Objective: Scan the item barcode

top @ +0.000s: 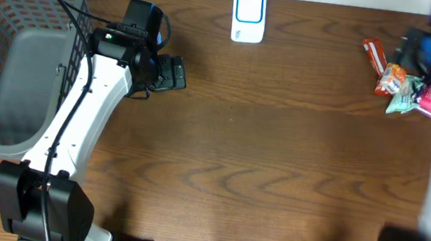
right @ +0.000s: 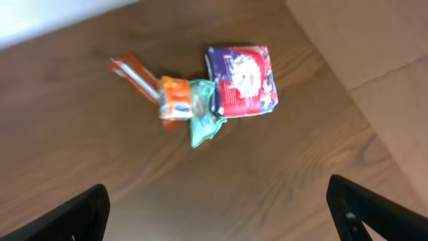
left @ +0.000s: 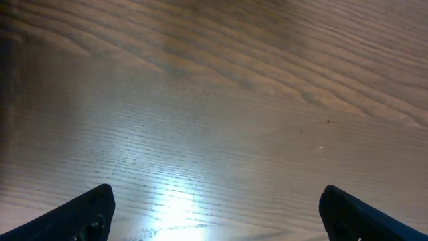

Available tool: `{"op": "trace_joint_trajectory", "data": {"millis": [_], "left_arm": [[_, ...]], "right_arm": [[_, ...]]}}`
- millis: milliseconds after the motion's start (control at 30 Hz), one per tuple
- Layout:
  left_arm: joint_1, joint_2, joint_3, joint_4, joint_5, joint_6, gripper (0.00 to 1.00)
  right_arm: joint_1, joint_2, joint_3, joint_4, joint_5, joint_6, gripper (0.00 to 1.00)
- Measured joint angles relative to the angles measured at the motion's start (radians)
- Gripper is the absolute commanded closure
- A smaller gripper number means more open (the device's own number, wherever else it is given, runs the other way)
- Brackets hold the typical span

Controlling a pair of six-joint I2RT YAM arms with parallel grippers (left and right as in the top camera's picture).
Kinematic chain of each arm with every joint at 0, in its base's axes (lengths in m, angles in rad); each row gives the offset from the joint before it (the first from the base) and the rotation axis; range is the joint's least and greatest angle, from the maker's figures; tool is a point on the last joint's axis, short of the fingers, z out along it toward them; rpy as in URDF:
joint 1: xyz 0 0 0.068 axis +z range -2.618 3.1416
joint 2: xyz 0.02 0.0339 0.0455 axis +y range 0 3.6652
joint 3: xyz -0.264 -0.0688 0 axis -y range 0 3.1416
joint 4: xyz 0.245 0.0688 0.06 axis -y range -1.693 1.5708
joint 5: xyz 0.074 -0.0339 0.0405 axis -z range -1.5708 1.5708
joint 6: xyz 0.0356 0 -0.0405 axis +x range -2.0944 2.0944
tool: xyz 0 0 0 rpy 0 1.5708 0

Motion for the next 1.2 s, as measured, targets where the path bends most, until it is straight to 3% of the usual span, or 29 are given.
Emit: {"op": "trace_joint_trajectory", "data": {"millis": [300,667,833,1200], "left_arm": [[0.0,0.0,0.0,0.0,0.0,0.0,0.02],[0.0,0.0,0.0,0.0,0.0,0.0,0.02],[0.0,0.0,0.0,0.0,0.0,0.0,0.02],[0.0,0.0,0.0,0.0,0.0,0.0,0.03]], "right_arm": [[0.125,-0.311,-0.032,-0.222,-0.173,0.035,0.01],[0.225,-0.647,-0.448,-0.282,-0.269,0.041,0.01],[0.227,-0.716,-0.543,-0.303,-0.371,0.041,0.01],[0.227,-0.718,-0.559,-0.354,-0.411,0.041,0.01]]}}
